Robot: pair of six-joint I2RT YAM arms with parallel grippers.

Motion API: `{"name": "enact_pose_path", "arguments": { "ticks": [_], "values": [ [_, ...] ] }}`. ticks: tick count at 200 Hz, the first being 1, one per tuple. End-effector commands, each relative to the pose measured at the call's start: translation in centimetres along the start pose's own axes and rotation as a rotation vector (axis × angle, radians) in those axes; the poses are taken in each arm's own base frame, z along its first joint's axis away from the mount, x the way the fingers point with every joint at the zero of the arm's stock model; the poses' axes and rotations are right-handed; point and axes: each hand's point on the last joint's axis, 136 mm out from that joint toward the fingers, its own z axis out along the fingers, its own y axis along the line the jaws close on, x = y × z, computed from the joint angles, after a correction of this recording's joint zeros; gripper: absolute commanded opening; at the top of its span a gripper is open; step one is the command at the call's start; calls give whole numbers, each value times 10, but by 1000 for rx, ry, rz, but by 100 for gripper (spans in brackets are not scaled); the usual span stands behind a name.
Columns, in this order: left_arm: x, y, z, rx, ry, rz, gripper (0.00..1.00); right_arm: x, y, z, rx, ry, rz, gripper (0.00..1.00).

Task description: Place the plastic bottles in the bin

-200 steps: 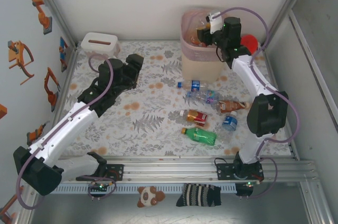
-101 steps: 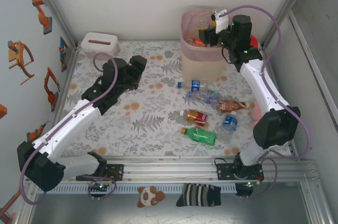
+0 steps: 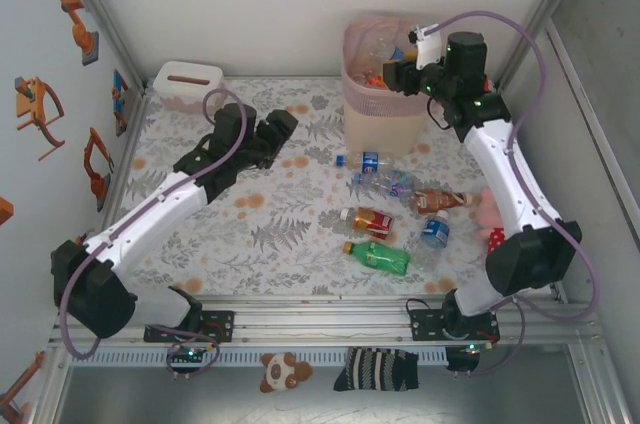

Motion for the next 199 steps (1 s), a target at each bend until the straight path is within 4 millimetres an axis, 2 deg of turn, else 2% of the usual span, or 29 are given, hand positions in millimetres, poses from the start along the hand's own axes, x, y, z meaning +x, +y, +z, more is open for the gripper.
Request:
{"name": "enact_pose_path", "arguments": {
  "ticks": [1,72,129,160,199],
  "values": [
    [14,6,15,-30,86,-21,73,-9,4,-27,30,-22,18,56],
    [53,36,86,-105,230,-255,69,-2,10,-77,100,-33,6,56],
    [96,42,152,-121,336,-446,65,1,11,-109,159,-37,-24,56],
    [109,50,172,-158,324,-512,65,4,12,-120,173,-40,-30,55],
    [111,67,193,-190,275,-610,63,5,15,-130,180,-40,-38,55]
  ]
}}
